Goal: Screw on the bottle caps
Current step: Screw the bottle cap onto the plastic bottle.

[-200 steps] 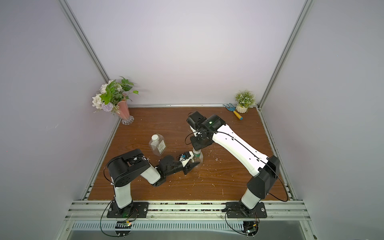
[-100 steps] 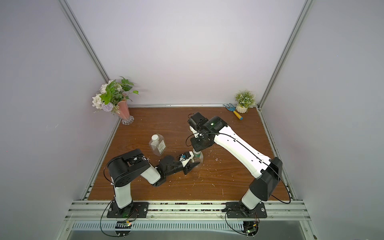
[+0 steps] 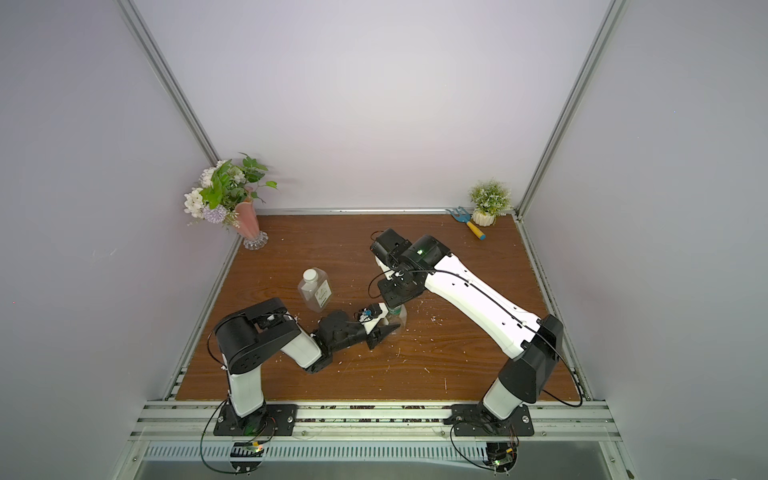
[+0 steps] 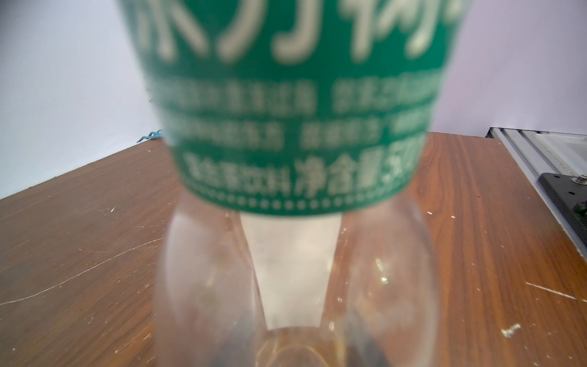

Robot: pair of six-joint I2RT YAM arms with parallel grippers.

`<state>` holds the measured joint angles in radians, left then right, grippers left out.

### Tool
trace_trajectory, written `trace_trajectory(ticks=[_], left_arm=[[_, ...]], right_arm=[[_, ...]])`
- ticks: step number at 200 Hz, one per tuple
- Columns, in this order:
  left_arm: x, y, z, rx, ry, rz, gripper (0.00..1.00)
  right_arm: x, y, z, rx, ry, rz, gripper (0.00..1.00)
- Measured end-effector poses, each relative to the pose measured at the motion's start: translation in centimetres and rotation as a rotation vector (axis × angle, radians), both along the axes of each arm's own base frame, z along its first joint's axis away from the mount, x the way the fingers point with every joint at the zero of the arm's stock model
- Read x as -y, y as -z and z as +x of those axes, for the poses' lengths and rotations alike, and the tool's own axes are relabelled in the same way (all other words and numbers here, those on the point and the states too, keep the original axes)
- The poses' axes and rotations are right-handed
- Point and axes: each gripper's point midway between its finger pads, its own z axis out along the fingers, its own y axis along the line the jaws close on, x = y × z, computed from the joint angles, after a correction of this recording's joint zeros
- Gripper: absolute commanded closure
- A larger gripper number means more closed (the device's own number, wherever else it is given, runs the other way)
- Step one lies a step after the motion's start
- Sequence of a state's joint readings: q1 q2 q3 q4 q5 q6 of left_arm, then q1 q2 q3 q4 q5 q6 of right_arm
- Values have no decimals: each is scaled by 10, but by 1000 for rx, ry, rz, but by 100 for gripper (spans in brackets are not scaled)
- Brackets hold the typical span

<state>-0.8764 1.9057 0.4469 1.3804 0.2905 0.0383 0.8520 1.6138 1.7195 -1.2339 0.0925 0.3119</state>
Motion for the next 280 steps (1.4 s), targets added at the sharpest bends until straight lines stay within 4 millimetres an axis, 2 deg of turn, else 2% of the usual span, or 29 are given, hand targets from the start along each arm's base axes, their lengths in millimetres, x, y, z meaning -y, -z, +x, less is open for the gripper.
trace_trajectory(ticks=[280], left_arm=[[0, 0, 0, -1, 0, 1, 59]], right_arm=[[-5, 2, -7, -28, -28, -18, 64]])
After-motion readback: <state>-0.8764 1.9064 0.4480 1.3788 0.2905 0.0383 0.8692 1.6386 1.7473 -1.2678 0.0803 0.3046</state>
